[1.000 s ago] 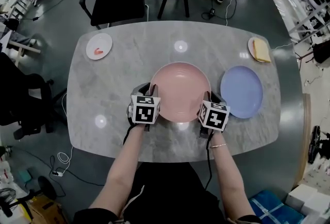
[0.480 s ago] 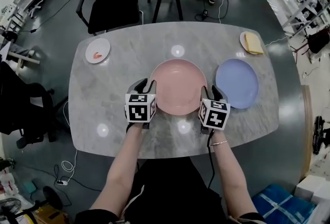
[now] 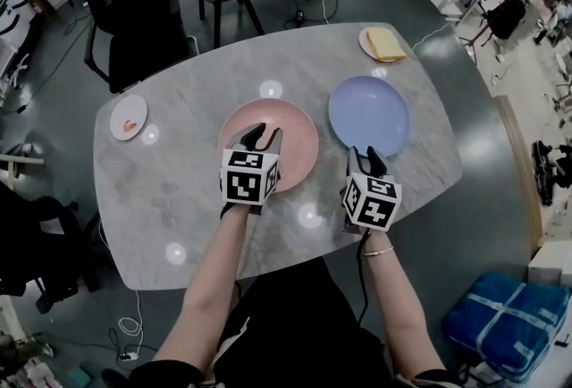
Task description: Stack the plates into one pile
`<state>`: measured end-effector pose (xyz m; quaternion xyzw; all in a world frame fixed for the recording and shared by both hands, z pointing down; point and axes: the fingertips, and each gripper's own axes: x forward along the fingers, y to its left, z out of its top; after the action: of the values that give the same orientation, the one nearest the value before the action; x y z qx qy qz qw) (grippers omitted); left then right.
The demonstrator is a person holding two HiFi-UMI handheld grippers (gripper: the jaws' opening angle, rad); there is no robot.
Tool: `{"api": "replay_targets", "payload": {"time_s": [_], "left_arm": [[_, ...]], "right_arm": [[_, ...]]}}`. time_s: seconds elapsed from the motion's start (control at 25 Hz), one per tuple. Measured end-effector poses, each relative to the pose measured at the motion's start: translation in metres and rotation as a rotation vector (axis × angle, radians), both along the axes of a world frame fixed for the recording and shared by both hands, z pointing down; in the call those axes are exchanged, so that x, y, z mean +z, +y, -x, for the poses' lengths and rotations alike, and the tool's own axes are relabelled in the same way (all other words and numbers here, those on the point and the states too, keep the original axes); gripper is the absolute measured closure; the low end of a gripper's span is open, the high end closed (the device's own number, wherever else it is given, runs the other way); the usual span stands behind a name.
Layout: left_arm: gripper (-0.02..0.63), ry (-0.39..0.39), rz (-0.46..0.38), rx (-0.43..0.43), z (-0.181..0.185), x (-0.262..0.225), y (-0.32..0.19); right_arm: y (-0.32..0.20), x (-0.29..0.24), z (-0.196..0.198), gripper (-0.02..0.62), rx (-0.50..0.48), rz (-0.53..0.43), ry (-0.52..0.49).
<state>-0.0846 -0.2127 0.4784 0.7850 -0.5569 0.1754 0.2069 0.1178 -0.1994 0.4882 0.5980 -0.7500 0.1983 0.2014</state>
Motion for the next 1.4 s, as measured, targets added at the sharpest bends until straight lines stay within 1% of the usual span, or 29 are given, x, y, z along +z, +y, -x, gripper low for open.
{"api": "replay_targets", "payload": {"time_s": [0.12,0.28,0.4,0.56,0.84,0.92,1.04,1.16,1.28,1.4], "left_arm": [[0.476,0.005,0.003,0.064,-0.034,-0.002,-0.014],[0.475,-0.014,0.018,0.129,-0.074,0.001,-0.037],[0.472,-0.031,0.030,0.154,-0.099,0.006,-0.059],[0.471,-0.049,0.055,0.162,-0.124,0.018,-0.089],[0.469,-0.079,0.133,0.154,-0.146,0.051,-0.134],[0.469,-0.106,0.159,0.150,-0.147,0.061,-0.143],[0.469,-0.167,0.171,0.147,-0.146,0.067,-0.157],[0.469,-0.180,0.197,0.145,-0.145,0.067,-0.169],[0.469,-0.204,0.236,0.181,-0.147,0.073,-0.171],[0.474,-0.282,0.286,0.261,-0.154,0.084,-0.167]], "right_arm": [[-0.004,-0.005,-0.031,0.448,0.062,-0.012,-0.004],[-0.013,-0.005,-0.067,0.448,0.127,-0.009,-0.028],[-0.024,0.000,-0.093,0.451,0.160,-0.001,-0.037],[-0.037,0.012,-0.122,0.453,0.192,0.024,-0.050],[-0.057,0.033,-0.156,0.459,0.220,0.067,-0.058],[-0.061,0.040,-0.161,0.460,0.223,0.080,-0.061],[-0.068,0.049,-0.167,0.460,0.223,0.100,-0.063],[-0.073,0.055,-0.170,0.460,0.223,0.118,-0.066],[-0.078,0.060,-0.169,0.460,0.220,0.131,-0.071],[-0.081,0.063,-0.168,0.460,0.220,0.137,-0.067]]}}
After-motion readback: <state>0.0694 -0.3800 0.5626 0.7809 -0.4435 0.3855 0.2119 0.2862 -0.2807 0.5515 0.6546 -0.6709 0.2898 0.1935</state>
